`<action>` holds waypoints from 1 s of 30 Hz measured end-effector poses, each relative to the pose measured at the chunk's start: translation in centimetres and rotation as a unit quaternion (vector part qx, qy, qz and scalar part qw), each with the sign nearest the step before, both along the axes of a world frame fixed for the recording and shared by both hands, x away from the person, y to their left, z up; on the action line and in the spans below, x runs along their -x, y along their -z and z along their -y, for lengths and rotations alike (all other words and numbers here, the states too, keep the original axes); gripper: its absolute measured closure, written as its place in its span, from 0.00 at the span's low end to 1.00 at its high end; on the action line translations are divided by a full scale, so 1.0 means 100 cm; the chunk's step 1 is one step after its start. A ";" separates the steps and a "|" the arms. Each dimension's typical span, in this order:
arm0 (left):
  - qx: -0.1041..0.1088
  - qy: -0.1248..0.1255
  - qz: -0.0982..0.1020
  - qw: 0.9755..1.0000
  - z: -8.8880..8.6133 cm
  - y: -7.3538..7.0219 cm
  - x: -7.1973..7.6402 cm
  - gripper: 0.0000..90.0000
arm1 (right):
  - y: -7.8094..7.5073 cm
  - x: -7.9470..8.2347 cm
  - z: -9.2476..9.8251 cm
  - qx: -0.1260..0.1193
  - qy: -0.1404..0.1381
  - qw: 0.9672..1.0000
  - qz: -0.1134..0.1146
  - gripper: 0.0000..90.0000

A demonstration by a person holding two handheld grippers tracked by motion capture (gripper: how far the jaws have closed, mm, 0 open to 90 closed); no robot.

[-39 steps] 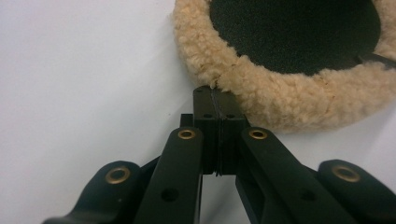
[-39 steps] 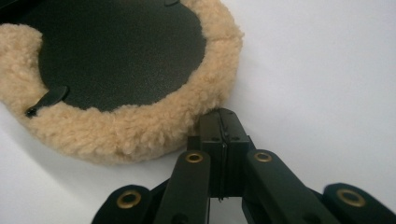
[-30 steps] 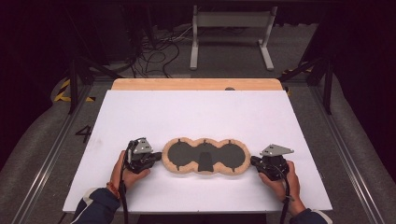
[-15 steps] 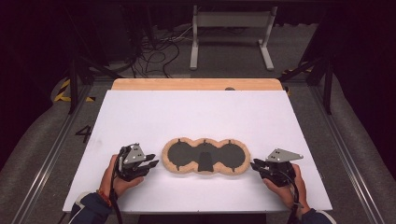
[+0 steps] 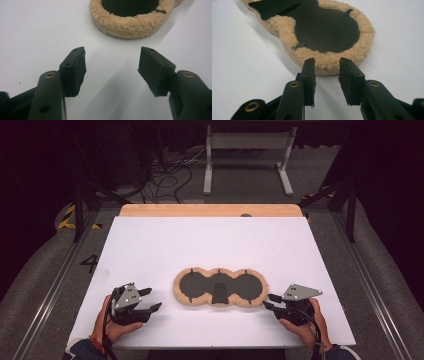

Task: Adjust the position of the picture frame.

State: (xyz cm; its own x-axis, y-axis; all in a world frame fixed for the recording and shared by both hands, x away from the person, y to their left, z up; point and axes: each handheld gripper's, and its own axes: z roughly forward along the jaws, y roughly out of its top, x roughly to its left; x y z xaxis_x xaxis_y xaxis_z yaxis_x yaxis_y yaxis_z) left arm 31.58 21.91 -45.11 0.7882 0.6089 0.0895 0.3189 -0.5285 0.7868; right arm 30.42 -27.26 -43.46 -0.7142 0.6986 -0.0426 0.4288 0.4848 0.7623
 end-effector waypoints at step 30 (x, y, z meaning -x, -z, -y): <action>0.011 -0.065 0.001 0.998 -0.029 0.008 0.024 0.18 | 0.000 -0.014 -0.070 -0.032 -0.072 0.995 -0.056 0.58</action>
